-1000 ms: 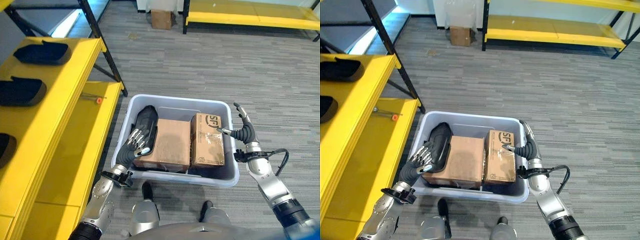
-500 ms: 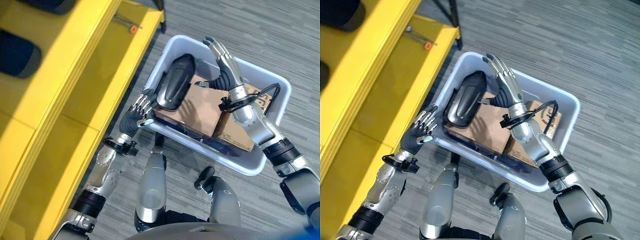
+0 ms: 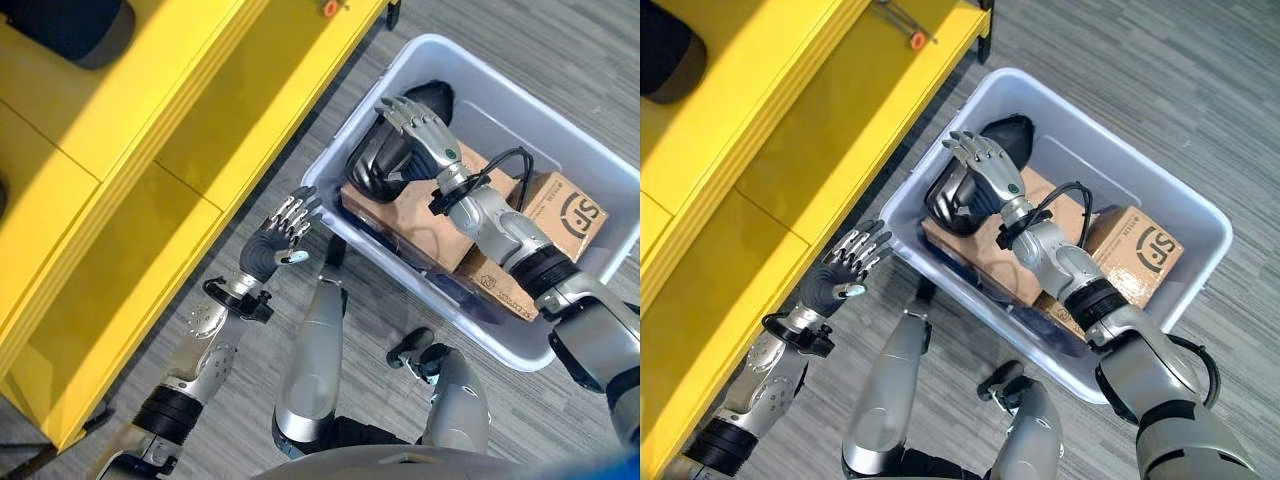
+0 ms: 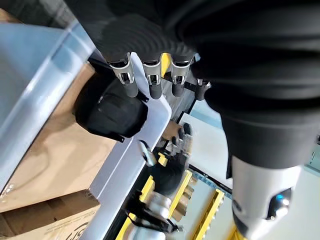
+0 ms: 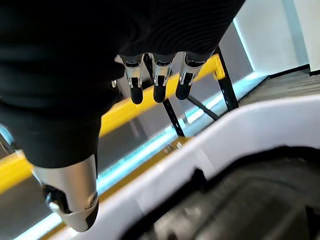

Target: Move parts from the plastic box to the shelf.

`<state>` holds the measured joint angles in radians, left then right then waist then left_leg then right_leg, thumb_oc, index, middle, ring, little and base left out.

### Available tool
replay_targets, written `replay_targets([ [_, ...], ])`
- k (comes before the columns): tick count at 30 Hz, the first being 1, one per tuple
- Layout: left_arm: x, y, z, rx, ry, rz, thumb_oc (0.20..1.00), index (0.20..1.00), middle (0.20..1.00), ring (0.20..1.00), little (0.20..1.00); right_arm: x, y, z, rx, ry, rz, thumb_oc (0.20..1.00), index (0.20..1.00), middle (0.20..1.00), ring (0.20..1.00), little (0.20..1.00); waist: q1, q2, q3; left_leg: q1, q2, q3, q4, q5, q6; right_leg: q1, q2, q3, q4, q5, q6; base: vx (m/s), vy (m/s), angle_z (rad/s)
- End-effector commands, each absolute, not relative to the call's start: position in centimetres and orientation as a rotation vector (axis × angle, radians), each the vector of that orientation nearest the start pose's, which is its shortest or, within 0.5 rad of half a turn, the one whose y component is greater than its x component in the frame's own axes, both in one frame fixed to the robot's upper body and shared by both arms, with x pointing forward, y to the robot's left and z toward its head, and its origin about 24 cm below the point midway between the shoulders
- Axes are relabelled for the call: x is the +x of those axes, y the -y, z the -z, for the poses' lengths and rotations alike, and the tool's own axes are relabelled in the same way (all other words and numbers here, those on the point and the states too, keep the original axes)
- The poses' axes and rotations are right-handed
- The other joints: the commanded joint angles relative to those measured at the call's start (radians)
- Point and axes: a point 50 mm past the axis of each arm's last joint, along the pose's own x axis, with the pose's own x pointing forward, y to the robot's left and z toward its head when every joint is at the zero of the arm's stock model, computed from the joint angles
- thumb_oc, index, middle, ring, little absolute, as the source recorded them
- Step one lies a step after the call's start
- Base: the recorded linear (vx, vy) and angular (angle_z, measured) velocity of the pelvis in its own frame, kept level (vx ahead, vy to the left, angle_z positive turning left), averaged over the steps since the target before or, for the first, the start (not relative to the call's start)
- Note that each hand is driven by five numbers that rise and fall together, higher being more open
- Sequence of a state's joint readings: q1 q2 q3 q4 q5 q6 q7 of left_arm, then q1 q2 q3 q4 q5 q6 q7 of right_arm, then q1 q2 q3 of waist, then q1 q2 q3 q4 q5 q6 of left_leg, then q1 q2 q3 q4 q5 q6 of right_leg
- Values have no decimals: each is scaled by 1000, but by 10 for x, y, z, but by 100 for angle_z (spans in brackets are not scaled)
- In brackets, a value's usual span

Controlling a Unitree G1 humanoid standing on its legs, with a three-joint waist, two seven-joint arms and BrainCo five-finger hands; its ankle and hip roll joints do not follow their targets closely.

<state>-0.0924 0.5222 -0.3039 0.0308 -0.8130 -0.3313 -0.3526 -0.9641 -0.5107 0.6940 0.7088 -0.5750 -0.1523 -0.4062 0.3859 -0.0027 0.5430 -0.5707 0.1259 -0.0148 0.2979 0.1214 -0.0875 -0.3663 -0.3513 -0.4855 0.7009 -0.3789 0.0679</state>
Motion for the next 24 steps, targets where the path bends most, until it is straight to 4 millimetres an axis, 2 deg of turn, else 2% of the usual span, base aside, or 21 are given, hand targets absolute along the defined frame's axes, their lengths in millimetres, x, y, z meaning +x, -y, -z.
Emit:
replay_targets([
  [1,248,-156,-105,-274,370,659,1000,1000,1000,1000,1000,386,125,-199,-1386,756,31,1000,1000,1000,1000,1000,10,40,-23,-37,-30,-28,7,-68,16,43,71,42,-41,63,-2,-3,5,7],
  [11,248,-152,-106,-273,361,677,1000,1000,1000,1000,1000,407,152,-205,-1546,561,154,1000,1000,1000,1000,1000,38,54,-23,-91,-50,-37,26,-72,28,-12,58,29,7,62,-1,14,3,6],
  [13,247,-152,-104,-275,357,677,1000,1000,1000,1000,1000,411,162,-202,-1590,477,160,1000,1000,1000,1000,1000,40,58,-23,-103,-50,-37,30,-72,29,-29,54,29,20,60,-2,21,17,4],
  [15,248,-153,-103,-281,356,678,1000,1000,1000,1000,1000,415,180,-189,-1619,267,165,1000,1000,1000,1000,1000,43,64,-23,-114,-49,-36,31,-72,31,-48,52,29,32,61,-3,14,9,2],
  [24,248,-150,-103,-272,353,687,1000,1000,1000,1000,1000,416,202,-176,-1675,131,179,1000,1000,1000,1000,1000,42,75,-23,-125,-45,-32,25,-67,33,-72,48,26,40,68,0,0,0,0],
])
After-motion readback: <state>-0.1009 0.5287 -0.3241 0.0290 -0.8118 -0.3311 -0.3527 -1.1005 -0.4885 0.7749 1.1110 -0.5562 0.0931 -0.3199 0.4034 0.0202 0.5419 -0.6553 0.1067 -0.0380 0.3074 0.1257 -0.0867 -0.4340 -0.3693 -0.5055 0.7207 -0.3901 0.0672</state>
